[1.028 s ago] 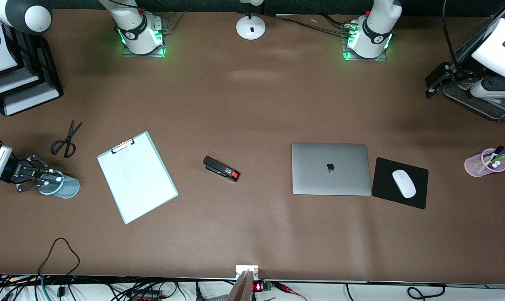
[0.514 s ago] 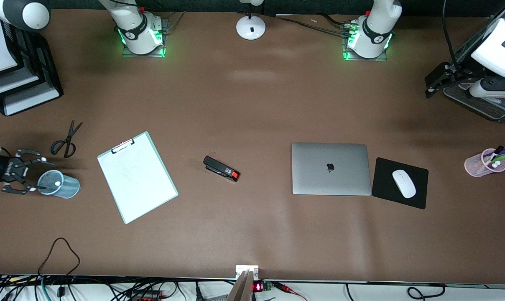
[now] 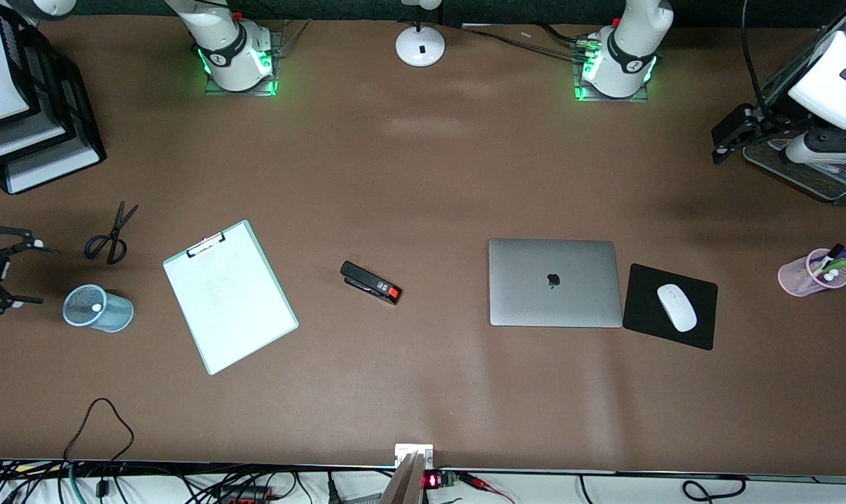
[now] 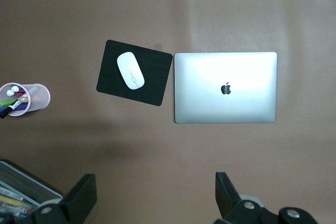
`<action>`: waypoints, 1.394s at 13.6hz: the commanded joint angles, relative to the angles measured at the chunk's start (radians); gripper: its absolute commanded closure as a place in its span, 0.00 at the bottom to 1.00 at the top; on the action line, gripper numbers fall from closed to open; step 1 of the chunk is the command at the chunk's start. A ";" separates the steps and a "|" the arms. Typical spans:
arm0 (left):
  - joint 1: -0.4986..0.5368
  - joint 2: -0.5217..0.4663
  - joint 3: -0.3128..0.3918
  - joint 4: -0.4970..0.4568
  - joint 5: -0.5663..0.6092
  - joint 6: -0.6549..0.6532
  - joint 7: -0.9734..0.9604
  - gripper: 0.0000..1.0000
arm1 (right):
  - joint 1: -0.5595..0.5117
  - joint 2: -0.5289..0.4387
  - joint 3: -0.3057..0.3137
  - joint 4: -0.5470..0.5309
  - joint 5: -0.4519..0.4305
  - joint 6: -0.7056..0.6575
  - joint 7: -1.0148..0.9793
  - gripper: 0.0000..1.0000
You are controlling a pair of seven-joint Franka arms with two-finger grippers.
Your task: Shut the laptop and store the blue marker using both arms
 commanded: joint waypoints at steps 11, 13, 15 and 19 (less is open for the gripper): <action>-0.006 -0.019 -0.003 -0.035 0.002 0.011 0.020 0.00 | 0.342 -0.220 0.006 -0.013 -0.302 -0.053 0.848 0.00; -0.006 -0.019 -0.003 -0.035 0.002 0.011 0.020 0.00 | 0.402 -0.221 0.005 -0.013 -0.338 -0.053 0.970 0.00; -0.006 -0.017 -0.003 -0.035 0.002 0.011 0.020 0.00 | 0.448 -0.247 0.008 -0.013 -0.365 -0.053 1.105 0.00; -0.006 -0.017 -0.003 -0.035 0.002 0.011 0.021 0.00 | 0.534 -0.322 0.008 -0.124 -0.473 -0.051 1.402 0.00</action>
